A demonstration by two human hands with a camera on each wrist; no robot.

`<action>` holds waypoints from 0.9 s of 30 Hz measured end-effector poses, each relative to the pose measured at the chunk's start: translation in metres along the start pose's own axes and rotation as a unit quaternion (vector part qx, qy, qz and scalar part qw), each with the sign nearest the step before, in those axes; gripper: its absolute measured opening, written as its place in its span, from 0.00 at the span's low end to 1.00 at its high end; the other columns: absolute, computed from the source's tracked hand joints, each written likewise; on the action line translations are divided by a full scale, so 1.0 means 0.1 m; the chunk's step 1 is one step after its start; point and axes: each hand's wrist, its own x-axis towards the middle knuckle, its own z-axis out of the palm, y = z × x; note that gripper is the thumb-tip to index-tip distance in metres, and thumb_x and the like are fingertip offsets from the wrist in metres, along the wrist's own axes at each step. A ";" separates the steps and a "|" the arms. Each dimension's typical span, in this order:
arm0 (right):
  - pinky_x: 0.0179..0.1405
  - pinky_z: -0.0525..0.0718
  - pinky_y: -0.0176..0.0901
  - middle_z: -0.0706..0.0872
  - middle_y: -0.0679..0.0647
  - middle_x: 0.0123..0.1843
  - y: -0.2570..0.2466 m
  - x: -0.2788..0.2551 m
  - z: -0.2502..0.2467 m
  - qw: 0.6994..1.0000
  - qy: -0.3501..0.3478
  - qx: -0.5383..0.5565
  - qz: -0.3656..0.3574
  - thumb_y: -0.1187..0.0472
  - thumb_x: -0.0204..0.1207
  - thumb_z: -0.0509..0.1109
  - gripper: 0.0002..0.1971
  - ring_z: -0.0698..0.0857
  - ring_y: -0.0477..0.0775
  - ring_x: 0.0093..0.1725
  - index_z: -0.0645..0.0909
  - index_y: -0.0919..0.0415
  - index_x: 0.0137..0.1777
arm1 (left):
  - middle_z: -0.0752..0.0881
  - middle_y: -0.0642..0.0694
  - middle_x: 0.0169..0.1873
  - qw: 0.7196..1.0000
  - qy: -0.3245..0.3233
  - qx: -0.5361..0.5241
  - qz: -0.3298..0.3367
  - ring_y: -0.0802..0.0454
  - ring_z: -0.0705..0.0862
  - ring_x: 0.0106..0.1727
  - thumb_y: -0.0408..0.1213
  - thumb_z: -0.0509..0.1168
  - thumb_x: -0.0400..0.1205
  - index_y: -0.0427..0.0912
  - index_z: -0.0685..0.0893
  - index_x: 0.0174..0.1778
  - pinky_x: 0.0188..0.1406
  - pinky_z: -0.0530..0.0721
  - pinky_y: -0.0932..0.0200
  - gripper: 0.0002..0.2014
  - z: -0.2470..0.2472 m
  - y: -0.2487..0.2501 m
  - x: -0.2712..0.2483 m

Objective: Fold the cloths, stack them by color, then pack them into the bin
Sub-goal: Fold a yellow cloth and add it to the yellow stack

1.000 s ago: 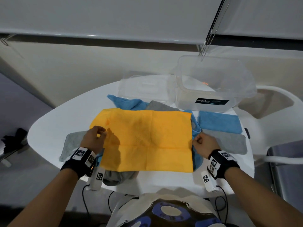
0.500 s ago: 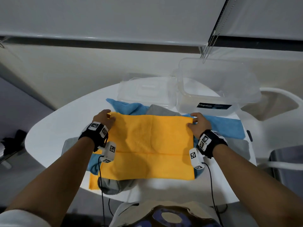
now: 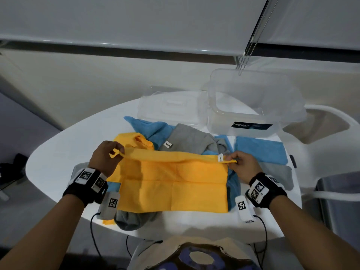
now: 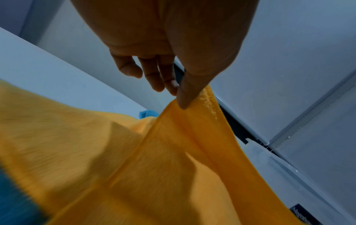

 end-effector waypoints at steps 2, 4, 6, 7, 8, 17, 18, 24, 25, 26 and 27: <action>0.60 0.83 0.44 0.90 0.52 0.48 0.14 -0.08 0.00 1.000 -0.021 -0.004 0.001 0.80 0.71 0.72 0.17 0.89 0.53 0.53 0.86 0.54 0.40 | 0.81 0.45 0.46 1.000 -0.013 -0.004 0.003 0.46 0.78 0.41 0.22 0.73 0.71 0.52 0.81 0.35 0.46 0.72 0.56 0.17 0.00 -0.12 -0.14; 0.62 0.82 0.47 0.90 0.53 0.51 0.23 -0.16 0.02 0.999 -0.043 -0.004 0.011 0.81 0.70 0.71 0.20 0.88 0.56 0.56 0.87 0.51 0.40 | 0.80 0.43 0.46 0.999 -0.032 -0.006 -0.007 0.45 0.78 0.39 0.22 0.72 0.72 0.53 0.80 0.35 0.45 0.74 0.53 0.18 0.01 -0.19 -0.26; 0.62 0.82 0.46 0.89 0.55 0.54 0.28 -0.24 0.05 0.998 -0.059 0.002 0.014 0.81 0.70 0.70 0.24 0.88 0.56 0.56 0.89 0.46 0.39 | 0.81 0.41 0.45 0.999 -0.049 -0.002 -0.022 0.42 0.78 0.37 0.22 0.71 0.73 0.53 0.80 0.34 0.44 0.79 0.47 0.17 0.02 -0.25 -0.35; 0.61 0.82 0.46 0.88 0.56 0.55 0.29 -0.28 0.07 0.998 -0.065 0.001 0.009 0.81 0.70 0.70 0.26 0.87 0.56 0.55 0.90 0.43 0.39 | 0.81 0.41 0.45 0.998 -0.056 0.002 -0.027 0.41 0.78 0.37 0.23 0.70 0.74 0.53 0.79 0.34 0.44 0.79 0.47 0.17 0.02 -0.27 -0.40; 0.61 0.82 0.46 0.88 0.56 0.56 0.31 -0.30 0.08 0.998 -0.067 -0.002 0.001 0.81 0.70 0.70 0.27 0.87 0.56 0.54 0.90 0.42 0.39 | 0.83 0.42 0.44 0.997 -0.064 0.007 -0.032 0.41 0.79 0.36 0.24 0.70 0.75 0.52 0.80 0.34 0.44 0.79 0.47 0.16 0.03 -0.28 -0.43; 0.49 0.84 0.44 0.73 0.51 0.59 0.31 -0.58 0.22 0.995 0.045 -0.083 -0.016 0.73 0.68 0.76 0.23 0.85 0.55 0.43 0.74 0.48 0.52 | 0.83 0.44 0.48 0.991 -0.045 -0.076 -0.103 0.44 0.84 0.45 0.34 0.64 0.83 0.54 0.77 0.60 0.45 0.81 0.50 0.13 0.16 -0.33 -0.66; 0.50 0.83 0.45 0.74 0.52 0.58 0.35 -0.62 0.23 0.994 0.049 -0.094 0.006 0.70 0.68 0.78 0.22 0.84 0.55 0.44 0.72 0.50 0.54 | 0.83 0.43 0.50 0.988 -0.047 -0.089 -0.121 0.43 0.84 0.47 0.38 0.65 0.83 0.52 0.76 0.62 0.46 0.82 0.48 0.12 0.17 -0.36 -0.70; 0.25 0.78 0.35 0.88 0.53 0.44 0.43 -0.84 0.30 0.966 -0.120 -0.147 0.175 0.49 0.67 0.82 0.21 0.89 0.48 0.36 0.76 0.56 0.51 | 0.85 0.48 0.47 0.976 -0.142 -0.058 -0.154 0.48 0.84 0.49 0.47 0.74 0.76 0.47 0.78 0.56 0.47 0.82 0.51 0.18 0.24 -0.53 -0.97; 0.23 0.78 0.35 0.89 0.54 0.44 0.43 -0.86 0.30 0.962 -0.131 -0.153 0.185 0.49 0.67 0.82 0.21 0.89 0.48 0.34 0.77 0.58 0.51 | 0.85 0.48 0.47 0.975 -0.153 -0.048 -0.157 0.48 0.84 0.50 0.47 0.75 0.75 0.47 0.77 0.57 0.49 0.81 0.50 0.19 0.24 -0.56 -0.99; 0.23 0.79 0.36 0.89 0.55 0.43 0.43 -0.86 0.31 0.959 -0.136 -0.159 0.189 0.49 0.67 0.82 0.21 0.90 0.48 0.33 0.78 0.61 0.50 | 0.85 0.47 0.47 0.973 -0.160 -0.039 -0.163 0.47 0.84 0.51 0.46 0.76 0.74 0.47 0.77 0.57 0.51 0.81 0.50 0.20 0.24 -0.61 -1.00; 0.23 0.80 0.37 0.90 0.57 0.42 0.44 -0.86 0.31 0.958 -0.140 -0.164 0.188 0.51 0.68 0.82 0.20 0.91 0.49 0.34 0.79 0.63 0.48 | 0.84 0.47 0.48 0.971 -0.167 -0.039 -0.169 0.47 0.83 0.52 0.46 0.76 0.74 0.48 0.76 0.58 0.53 0.82 0.48 0.21 0.24 -0.63 -1.00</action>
